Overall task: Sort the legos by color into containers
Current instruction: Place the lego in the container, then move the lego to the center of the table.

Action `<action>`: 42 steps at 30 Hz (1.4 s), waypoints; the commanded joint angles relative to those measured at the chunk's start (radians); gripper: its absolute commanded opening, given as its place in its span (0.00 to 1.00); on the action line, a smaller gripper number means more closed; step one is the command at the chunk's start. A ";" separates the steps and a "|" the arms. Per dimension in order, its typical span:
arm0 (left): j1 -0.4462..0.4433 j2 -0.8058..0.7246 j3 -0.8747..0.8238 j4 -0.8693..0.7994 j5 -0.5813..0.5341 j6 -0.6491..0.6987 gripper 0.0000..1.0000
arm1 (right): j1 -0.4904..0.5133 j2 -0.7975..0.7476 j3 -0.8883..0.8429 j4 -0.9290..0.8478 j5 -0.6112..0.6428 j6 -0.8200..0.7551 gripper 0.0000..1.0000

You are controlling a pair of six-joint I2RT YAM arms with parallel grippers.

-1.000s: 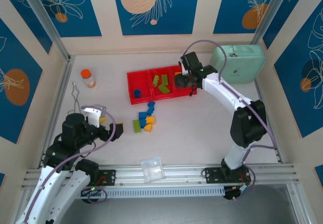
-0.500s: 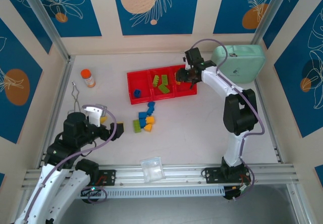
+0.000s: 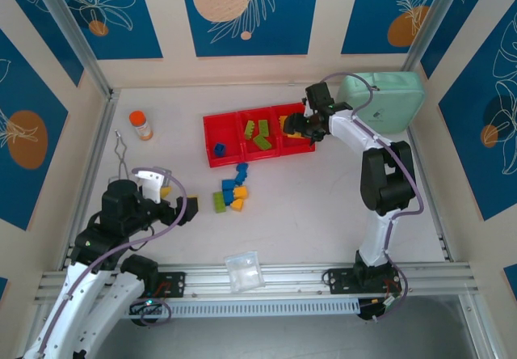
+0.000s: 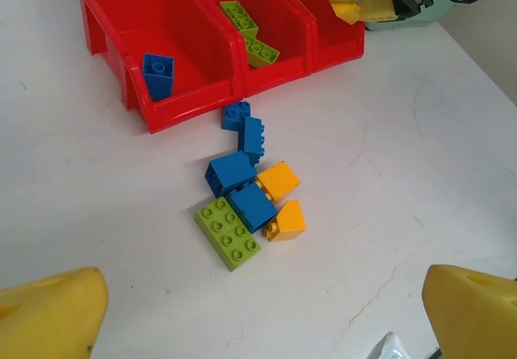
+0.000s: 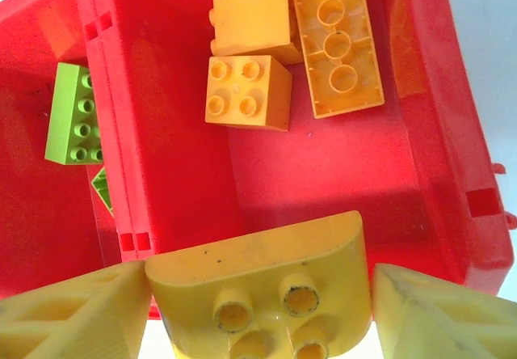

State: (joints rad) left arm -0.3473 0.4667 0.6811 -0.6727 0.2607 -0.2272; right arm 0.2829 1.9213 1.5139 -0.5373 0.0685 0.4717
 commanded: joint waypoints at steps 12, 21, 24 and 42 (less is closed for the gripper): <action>-0.009 -0.011 0.005 0.009 0.015 0.012 0.99 | 0.023 -0.056 -0.012 0.001 -0.068 0.026 0.76; -0.009 -0.011 0.006 0.009 0.018 0.012 0.99 | 0.098 -0.201 -0.076 -0.049 -0.026 0.023 0.84; -0.009 -0.014 0.005 0.009 0.015 0.013 0.99 | 0.151 -0.248 -0.118 -0.061 0.007 0.019 0.88; -0.009 -0.054 0.005 0.010 0.015 0.016 0.99 | 0.601 -0.232 -0.285 -0.128 0.209 0.407 0.84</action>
State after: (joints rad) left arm -0.3473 0.4271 0.6811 -0.6724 0.2611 -0.2272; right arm 0.8307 1.6642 1.2556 -0.6472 0.1829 0.7162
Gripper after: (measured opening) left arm 0.994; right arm 0.842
